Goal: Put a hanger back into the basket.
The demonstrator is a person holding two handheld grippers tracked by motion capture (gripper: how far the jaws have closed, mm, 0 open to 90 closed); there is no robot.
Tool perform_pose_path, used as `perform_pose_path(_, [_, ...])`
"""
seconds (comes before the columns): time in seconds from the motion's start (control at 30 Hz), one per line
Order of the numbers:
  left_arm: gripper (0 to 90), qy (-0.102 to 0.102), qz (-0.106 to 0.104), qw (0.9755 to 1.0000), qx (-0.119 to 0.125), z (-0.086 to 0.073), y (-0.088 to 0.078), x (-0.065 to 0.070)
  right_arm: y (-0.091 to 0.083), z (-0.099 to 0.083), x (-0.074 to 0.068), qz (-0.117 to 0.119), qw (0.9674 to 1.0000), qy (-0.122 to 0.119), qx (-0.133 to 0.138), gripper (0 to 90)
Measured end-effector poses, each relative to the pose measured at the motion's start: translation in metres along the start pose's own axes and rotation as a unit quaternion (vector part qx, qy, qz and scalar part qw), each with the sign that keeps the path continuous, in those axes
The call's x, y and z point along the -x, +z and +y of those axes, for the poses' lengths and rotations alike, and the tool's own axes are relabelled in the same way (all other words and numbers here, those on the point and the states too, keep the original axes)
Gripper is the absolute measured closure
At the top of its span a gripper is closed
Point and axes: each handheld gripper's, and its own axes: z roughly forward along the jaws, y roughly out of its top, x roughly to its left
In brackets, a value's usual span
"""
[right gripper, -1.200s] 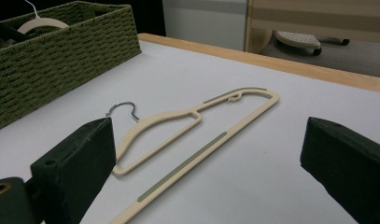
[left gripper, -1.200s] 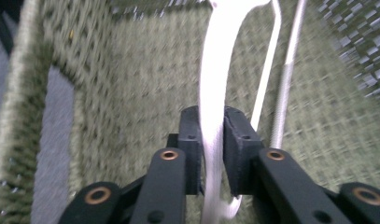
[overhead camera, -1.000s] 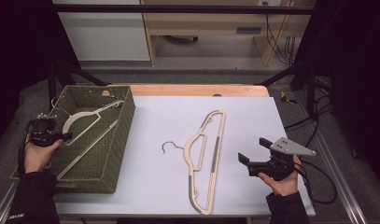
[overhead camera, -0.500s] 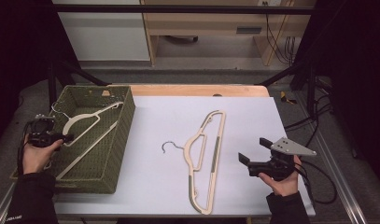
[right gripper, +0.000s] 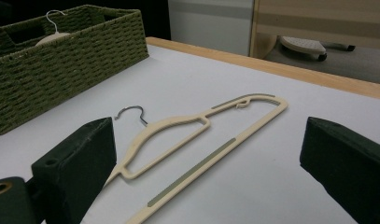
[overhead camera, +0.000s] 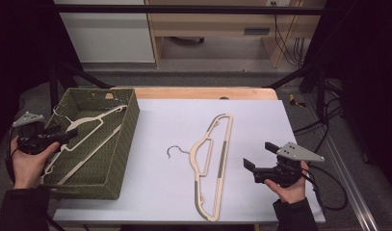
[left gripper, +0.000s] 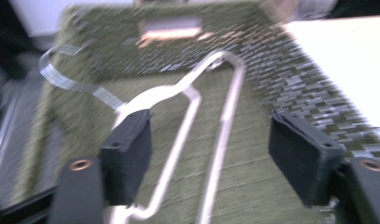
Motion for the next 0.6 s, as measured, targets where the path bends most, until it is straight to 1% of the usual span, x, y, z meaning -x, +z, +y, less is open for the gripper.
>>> perform_pose_path(0.07, [23.7,0.010,-0.018,0.9995,0.025,0.003,-0.005,0.015,0.001,0.000,-0.001,0.000,1.0000,0.002,-0.001,4.4])
perform_pose_path(0.13, [19.2,0.024,-0.034,0.9983,0.040,0.006,-0.010,0.030,0.001,0.000,-0.002,0.002,1.0000,0.002,-0.002,4.4])
perform_pose_path(0.2, [15.6,0.037,-0.043,0.9969,0.053,0.008,-0.013,0.045,0.002,0.000,-0.003,0.003,1.0000,0.000,-0.001,4.6])
perform_pose_path(0.3, [12.9,0.050,-0.085,0.9917,0.083,0.009,-0.017,0.076,0.003,0.001,-0.006,0.004,1.0000,-0.001,-0.001,5.0])
perform_pose_path(0.33, [11.5,0.055,-0.091,0.9906,0.086,0.009,-0.017,0.083,0.004,0.001,-0.008,0.007,1.0000,-0.004,-0.002,5.0])
perform_pose_path(0.4, [11.2,0.073,-0.101,0.9879,0.092,0.008,-0.015,0.100,0.005,0.001,-0.010,0.009,0.9999,-0.004,-0.002,5.0])
perform_pose_path(0.43, [11.2,0.082,-0.107,0.9868,0.090,0.008,-0.014,0.109,0.006,0.001,-0.011,0.011,0.9999,-0.004,-0.003,5.1])
perform_pose_path(0.53, [10.8,0.090,-0.126,0.9831,0.098,0.002,-0.008,0.132,0.009,0.001,-0.014,0.014,0.9999,-0.005,-0.007,5.4])
perform_pose_path(0.57, [10.8,0.095,-0.131,0.9819,0.099,0.001,-0.006,0.138,0.010,0.001,-0.016,0.017,0.9998,-0.006,-0.010,5.4])
perform_pose_path(0.6, [10.8,0.096,-0.136,0.9808,0.101,-0.001,-0.004,0.145,0.012,0.001,-0.018,0.018,0.9998,-0.006,-0.011,5.7])
